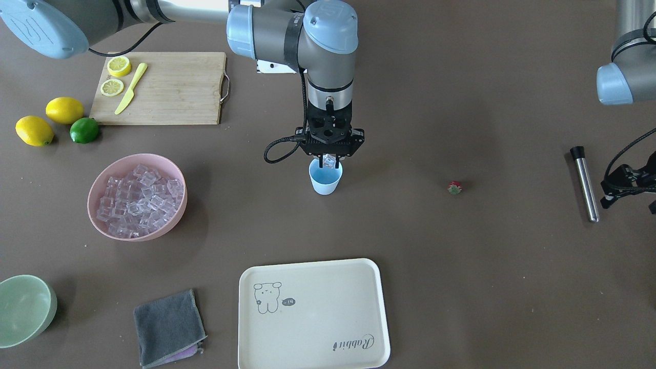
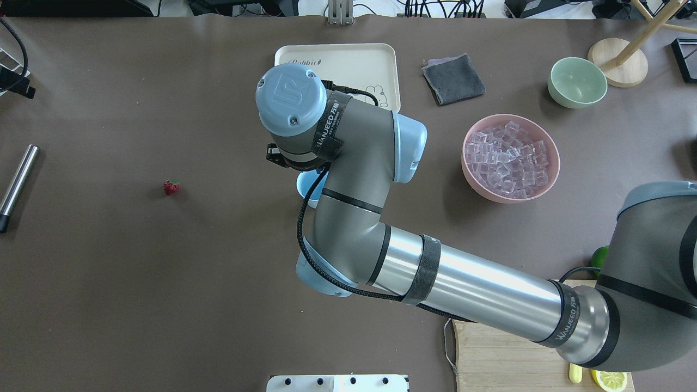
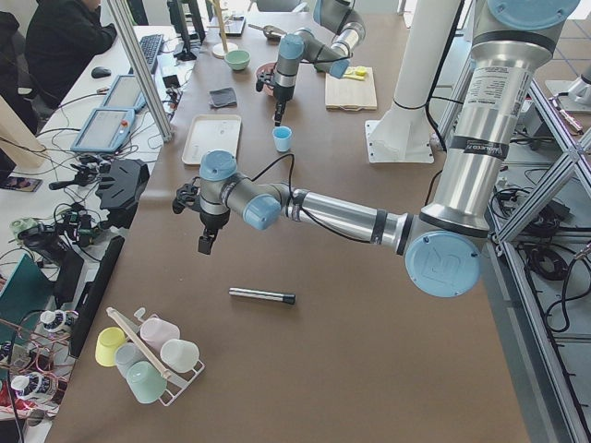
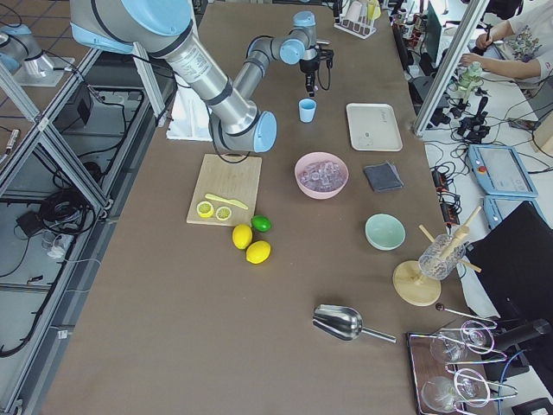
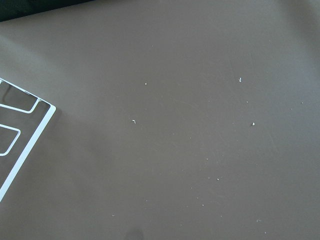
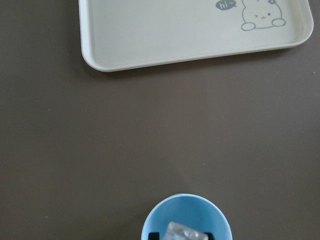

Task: Mash ice and strawberries in cup
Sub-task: 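Carry the ice with the right gripper over the light-blue cup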

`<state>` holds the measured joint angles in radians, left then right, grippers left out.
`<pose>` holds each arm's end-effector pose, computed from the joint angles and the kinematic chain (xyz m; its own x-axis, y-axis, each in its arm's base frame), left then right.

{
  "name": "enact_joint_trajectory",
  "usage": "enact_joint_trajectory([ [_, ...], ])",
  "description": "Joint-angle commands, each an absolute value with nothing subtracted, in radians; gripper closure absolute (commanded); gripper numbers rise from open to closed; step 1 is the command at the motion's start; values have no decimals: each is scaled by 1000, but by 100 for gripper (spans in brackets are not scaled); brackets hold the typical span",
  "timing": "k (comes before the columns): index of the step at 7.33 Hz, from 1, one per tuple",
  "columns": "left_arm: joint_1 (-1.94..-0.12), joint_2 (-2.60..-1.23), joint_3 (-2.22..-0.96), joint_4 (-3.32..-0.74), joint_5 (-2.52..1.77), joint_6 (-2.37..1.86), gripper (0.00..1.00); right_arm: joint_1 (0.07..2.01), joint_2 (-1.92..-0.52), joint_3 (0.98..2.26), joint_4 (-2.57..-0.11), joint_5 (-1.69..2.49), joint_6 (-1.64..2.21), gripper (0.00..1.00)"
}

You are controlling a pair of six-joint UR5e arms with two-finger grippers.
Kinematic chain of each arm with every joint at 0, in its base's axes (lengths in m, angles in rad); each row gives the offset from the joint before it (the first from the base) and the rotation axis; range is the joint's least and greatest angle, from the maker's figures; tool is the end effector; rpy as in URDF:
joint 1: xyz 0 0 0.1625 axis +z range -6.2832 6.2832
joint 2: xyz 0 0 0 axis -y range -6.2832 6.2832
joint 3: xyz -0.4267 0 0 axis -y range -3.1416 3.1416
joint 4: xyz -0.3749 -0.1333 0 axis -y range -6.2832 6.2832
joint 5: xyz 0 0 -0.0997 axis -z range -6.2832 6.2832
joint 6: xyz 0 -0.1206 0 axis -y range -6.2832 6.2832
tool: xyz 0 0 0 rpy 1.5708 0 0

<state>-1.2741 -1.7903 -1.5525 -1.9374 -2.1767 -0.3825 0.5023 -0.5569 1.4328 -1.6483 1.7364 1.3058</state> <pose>0.1129 -0.5904 0.5340 0.7382 0.1938 -0.6462 0.0313 0.9470 0.3197 -0.6089 -0.4639 0.1117 0.6876 0.0829 0.7214 -0.1982 0.9772 0.0766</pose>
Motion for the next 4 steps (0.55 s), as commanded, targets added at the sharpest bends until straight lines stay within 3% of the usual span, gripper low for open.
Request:
enact_joint_trajectory([
  [1, -1275, -1792, -1551, -1937, -2177, -382, 2, 486, -564, 1433, -1647, 1729, 1304, 71],
  [4, -1275, -1790, -1552, -1944, -2177, -383, 2, 488, -572, 1434, -1647, 1726, 1299, 33],
])
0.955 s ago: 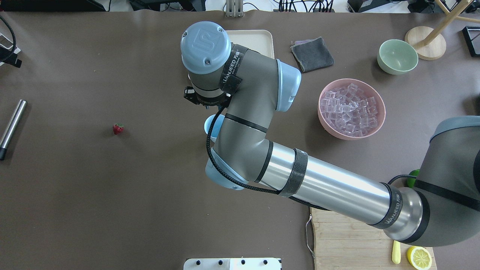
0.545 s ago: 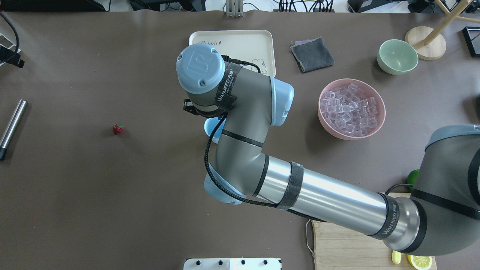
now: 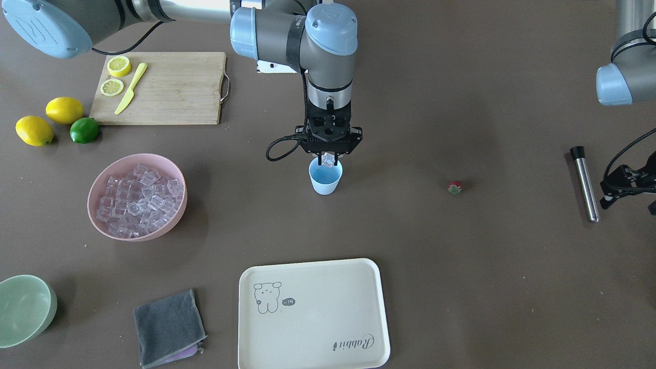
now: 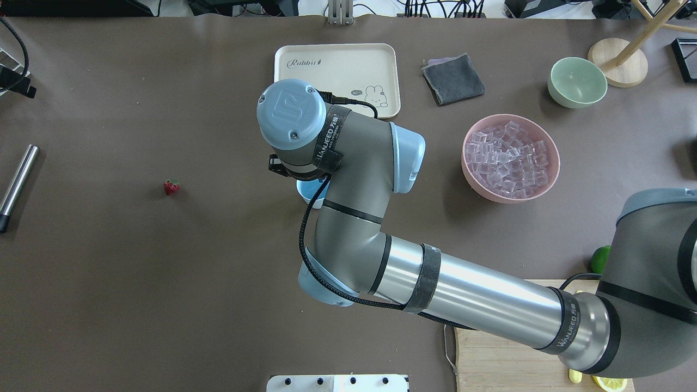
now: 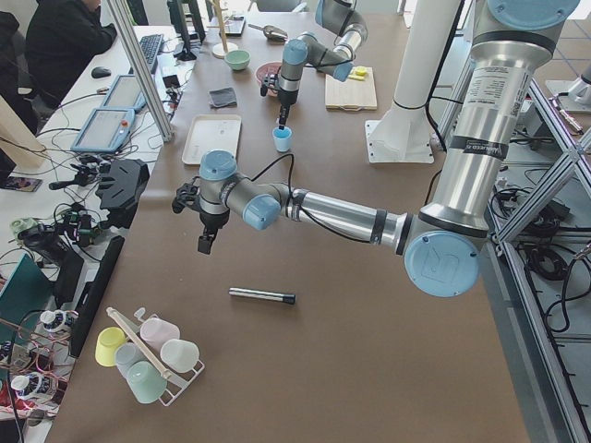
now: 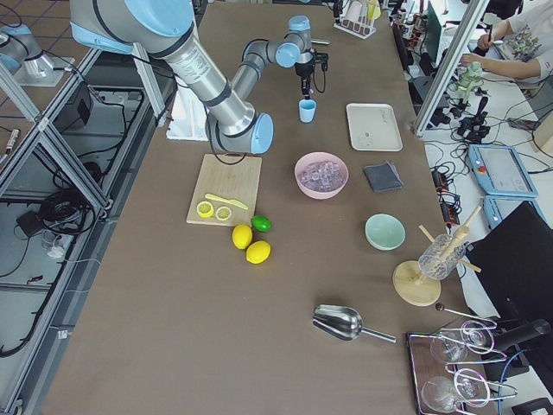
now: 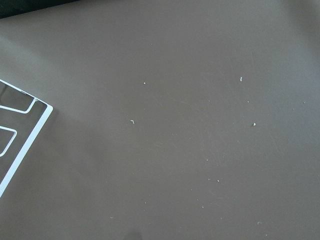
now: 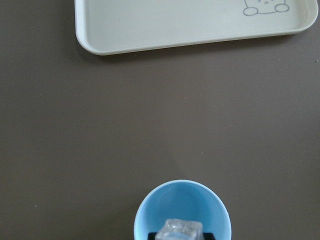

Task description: Mash ice and strawberries in cup

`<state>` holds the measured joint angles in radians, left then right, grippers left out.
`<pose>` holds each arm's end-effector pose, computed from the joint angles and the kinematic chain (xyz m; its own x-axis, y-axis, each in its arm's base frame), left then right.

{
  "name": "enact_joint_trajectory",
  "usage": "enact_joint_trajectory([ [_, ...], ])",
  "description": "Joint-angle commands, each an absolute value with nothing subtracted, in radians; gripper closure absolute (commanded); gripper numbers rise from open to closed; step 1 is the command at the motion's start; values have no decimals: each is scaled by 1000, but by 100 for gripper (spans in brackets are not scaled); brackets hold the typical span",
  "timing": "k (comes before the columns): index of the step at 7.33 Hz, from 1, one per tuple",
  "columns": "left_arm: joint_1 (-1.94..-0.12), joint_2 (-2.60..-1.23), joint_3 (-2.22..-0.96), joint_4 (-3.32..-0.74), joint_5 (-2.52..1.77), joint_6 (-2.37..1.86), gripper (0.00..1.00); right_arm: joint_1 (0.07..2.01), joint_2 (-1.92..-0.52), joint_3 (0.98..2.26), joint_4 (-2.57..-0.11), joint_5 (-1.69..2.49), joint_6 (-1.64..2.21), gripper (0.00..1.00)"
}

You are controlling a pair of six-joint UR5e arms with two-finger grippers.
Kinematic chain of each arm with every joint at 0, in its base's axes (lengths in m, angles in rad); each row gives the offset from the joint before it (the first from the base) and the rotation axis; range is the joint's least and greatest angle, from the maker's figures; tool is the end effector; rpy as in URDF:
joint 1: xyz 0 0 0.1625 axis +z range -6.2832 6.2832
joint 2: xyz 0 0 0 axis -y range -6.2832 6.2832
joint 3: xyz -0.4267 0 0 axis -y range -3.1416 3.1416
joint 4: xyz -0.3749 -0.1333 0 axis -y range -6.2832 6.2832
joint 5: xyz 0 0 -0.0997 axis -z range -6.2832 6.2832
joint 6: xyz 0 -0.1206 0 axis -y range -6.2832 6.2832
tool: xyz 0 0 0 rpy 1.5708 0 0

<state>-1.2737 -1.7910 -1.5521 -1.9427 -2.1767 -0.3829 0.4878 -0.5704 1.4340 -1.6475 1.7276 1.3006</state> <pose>0.1133 -0.5908 0.5331 0.7370 0.1971 -0.6465 0.0317 0.9454 0.3245 -0.6155 -0.4561 0.1214 0.6986 0.0722 0.7119 -0.1855 0.9791 0.0828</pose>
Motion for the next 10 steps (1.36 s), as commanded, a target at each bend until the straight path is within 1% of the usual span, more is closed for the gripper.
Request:
enact_joint_trajectory([
  [1, -1275, -1790, -1552, -1944, -2177, -383, 2, 486, -572, 1434, -1647, 1723, 1301, 7],
  [2, -1275, -1790, -1554, -1944, -2177, -383, 2, 492, -569, 1439, -1646, 1723, 1299, 3],
  [3, -1275, -1790, -1554, -1945, -2177, -383, 2, 530, -572, 1486, -1649, 1747, 1283, 2],
  [4, -1273, -1790, -1554, -1945, -2177, -383, 2, 631, -630, 1579, -1655, 1869, 1194, 2],
  [5, -1273, -1790, -1554, -1945, -2177, -383, 2, 740, -784, 1718, -1655, 2020, 1039, 2],
  [6, -1273, -1790, -1557, -1945, -2177, -383, 2, 791, -896, 1779, -1654, 2046, 920, 2],
  [8, -1273, -1787, -1559, -1959, -2177, -387, 2, 869, -965, 1697, -1657, 2048, 690, 2],
  [10, -1270, -1793, -1551, -1959, -2175, -385, 2, 928, -1038, 1671, -1649, 2052, 521, 2],
])
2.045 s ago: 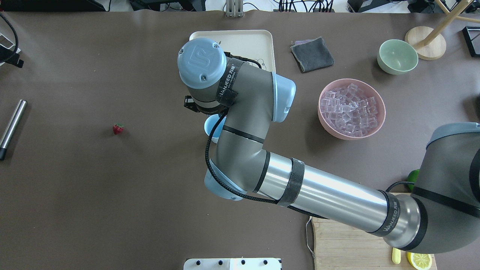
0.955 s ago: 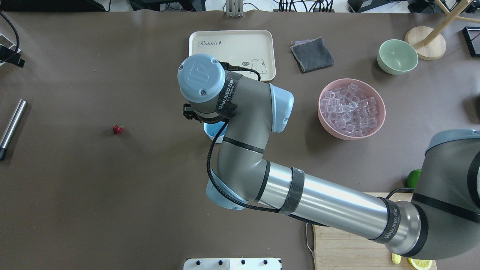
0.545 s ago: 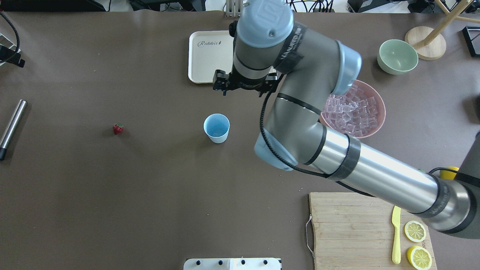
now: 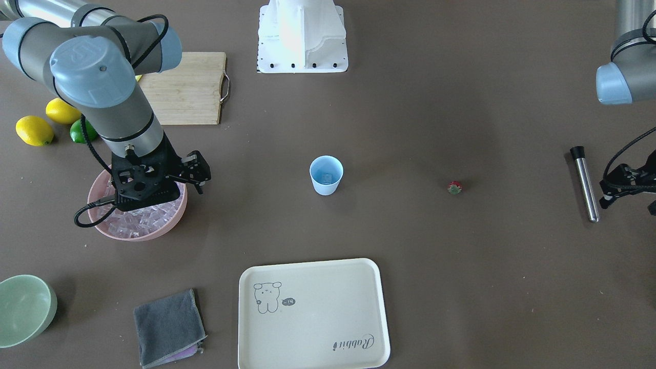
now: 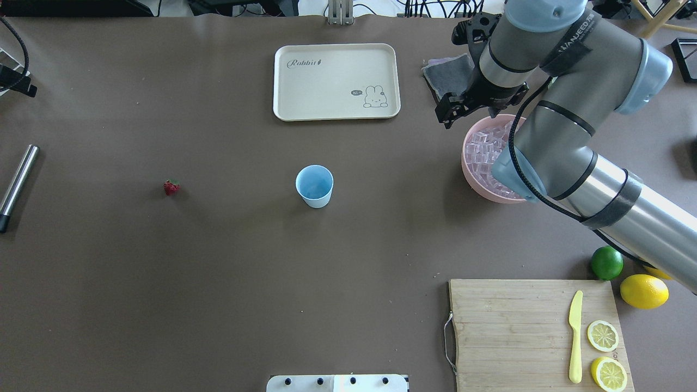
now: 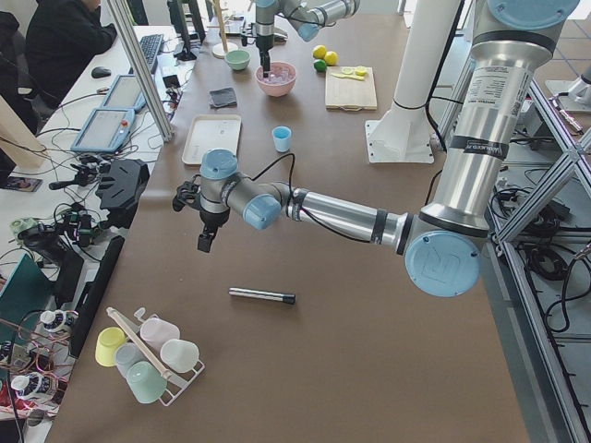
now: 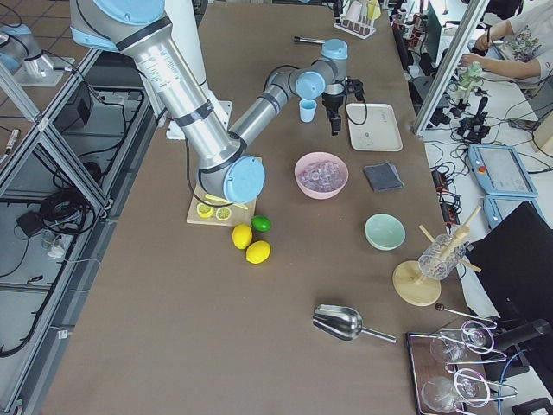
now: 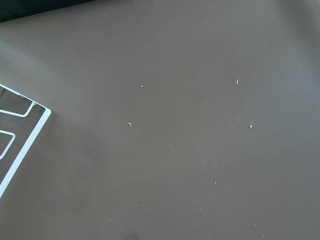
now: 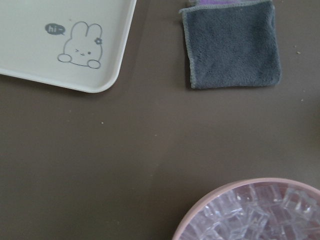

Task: Mash ice and strawberries in cup
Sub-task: 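Move the right gripper back into the pink bowl and grasp ice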

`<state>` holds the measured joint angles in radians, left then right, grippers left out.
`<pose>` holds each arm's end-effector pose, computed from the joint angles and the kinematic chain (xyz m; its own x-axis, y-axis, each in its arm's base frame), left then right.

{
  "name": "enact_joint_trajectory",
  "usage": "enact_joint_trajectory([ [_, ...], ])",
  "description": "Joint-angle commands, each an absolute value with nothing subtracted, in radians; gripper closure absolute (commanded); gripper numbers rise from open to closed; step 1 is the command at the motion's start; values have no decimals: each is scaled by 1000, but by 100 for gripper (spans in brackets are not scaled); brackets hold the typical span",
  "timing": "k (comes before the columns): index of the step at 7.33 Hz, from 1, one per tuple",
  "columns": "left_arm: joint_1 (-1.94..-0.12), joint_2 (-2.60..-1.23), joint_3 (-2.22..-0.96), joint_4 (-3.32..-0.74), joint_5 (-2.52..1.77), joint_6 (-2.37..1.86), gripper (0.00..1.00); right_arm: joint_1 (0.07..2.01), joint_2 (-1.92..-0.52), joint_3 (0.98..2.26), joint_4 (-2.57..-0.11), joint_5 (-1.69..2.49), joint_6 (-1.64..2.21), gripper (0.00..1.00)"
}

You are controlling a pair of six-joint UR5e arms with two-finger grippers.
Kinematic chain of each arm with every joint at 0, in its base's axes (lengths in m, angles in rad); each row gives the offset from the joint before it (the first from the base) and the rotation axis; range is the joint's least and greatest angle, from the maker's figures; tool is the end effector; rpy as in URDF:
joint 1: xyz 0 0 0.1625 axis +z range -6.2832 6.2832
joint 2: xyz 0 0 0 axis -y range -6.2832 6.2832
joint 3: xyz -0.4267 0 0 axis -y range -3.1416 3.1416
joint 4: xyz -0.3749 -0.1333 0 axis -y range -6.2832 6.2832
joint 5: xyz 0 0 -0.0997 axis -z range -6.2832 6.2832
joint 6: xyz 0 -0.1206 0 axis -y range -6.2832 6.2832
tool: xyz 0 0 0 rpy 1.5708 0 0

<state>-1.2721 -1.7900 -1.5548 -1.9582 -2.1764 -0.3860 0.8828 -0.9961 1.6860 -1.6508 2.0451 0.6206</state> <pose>0.1142 -0.5905 0.5302 0.7335 0.2060 -0.6477 0.0343 0.9406 0.3379 -0.3614 -0.5628 0.3129 0.7266 -0.2557 0.6377 0.1204 0.9612 0.2483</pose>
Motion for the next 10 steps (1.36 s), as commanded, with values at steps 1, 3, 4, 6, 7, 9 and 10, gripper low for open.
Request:
enact_joint_trajectory([
  [1, -1269, -1804, -1543, -1959, -2172, -385, 2, 936, -1063, 1651, -1648, 2049, 478, 2],
  [3, -1267, -1815, -1539, -1959, -2172, -385, 2, 933, -1077, 1641, -1646, 2046, 480, 2],
  [4, -1267, -1815, -1536, -1959, -2172, -385, 2, 921, -1098, 1644, -1644, 2046, 477, 2],
  [6, -1267, -1815, -1536, -1960, -2172, -383, 2, 881, -1115, 1644, -1644, 2045, 480, 2],
  [7, -1266, -1813, -1537, -1960, -2172, -383, 2, 877, -1130, 1643, -1603, 2048, 480, 2],
  [9, -1266, -1803, -1537, -1976, -2172, -383, 2, 855, -1178, 1634, -1491, 2046, 497, 2],
  [10, -1266, -1787, -1540, -1996, -2172, -385, 2, 842, -1174, 1634, -1491, 2046, 523, 2],
])
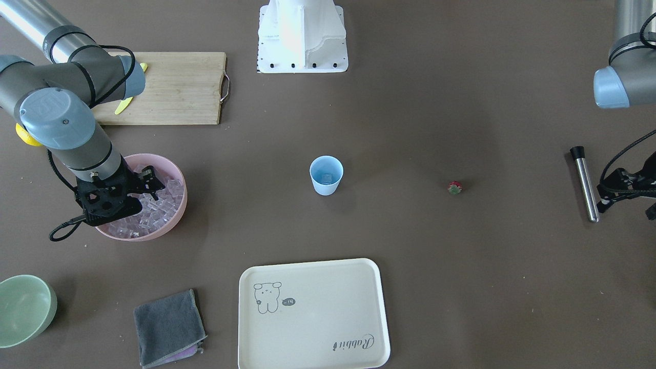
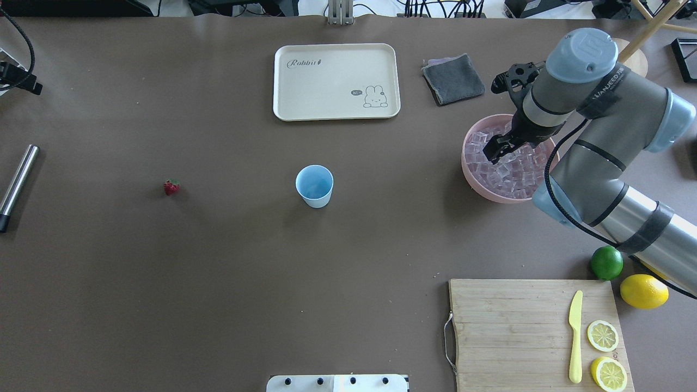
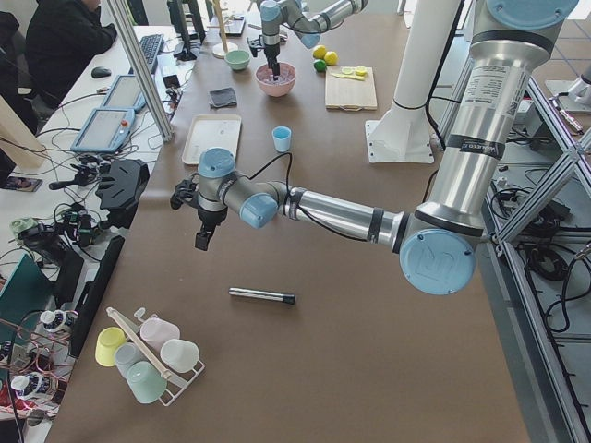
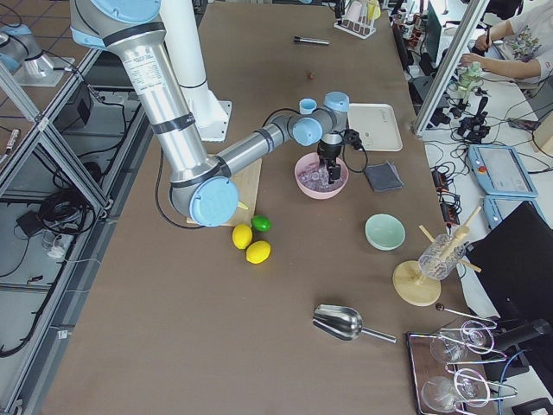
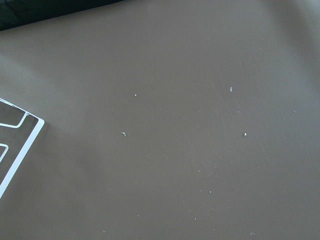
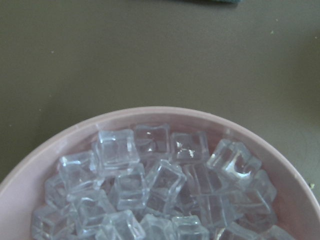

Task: Mash ice and strawberries in cup
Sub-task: 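Move the right gripper back into the pink bowl and grasp ice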

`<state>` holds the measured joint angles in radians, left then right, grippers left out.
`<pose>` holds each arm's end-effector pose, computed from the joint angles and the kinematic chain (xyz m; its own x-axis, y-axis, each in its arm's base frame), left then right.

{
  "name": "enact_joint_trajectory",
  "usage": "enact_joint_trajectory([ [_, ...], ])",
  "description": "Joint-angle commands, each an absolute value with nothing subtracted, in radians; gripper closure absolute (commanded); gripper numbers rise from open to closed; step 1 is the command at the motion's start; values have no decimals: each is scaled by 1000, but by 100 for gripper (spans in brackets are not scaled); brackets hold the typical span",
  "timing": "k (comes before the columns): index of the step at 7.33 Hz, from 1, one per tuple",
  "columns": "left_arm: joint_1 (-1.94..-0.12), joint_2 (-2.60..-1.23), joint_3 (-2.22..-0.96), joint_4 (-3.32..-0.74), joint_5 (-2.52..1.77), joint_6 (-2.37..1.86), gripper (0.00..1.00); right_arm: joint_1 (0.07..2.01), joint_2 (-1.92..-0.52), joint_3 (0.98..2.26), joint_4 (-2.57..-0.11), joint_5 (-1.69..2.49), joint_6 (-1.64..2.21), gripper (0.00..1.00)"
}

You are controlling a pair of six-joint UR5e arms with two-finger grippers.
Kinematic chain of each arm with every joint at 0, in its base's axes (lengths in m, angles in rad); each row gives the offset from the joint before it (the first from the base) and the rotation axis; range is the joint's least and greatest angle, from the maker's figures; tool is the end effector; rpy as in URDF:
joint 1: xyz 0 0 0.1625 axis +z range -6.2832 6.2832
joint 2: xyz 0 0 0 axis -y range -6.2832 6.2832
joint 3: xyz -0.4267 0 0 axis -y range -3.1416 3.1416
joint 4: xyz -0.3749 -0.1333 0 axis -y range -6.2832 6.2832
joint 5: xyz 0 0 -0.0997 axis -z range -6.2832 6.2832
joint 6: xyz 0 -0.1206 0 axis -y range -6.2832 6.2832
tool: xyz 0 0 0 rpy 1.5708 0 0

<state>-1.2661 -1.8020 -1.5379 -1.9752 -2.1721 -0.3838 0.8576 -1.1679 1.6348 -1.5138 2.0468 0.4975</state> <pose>0.1191 -0.5955 0.5294 0.7327 0.2188 -0.6444 0.0294 0.9359 0.3511 -0.3610 -0.5366 0.4292 0.7293 -0.3509 0.5874 0.2486 0.9357 0.2503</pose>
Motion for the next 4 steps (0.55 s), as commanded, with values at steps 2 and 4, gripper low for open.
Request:
enact_joint_trajectory([
  [2, -1266, -1784, -1537, -2000, -2172, -385, 2, 831, -1163, 1637, -1491, 2045, 525, 2],
  [4, -1264, -1786, -1532, -2000, -2172, -385, 2, 830, -1164, 1634, -1491, 2040, 523, 2],
])
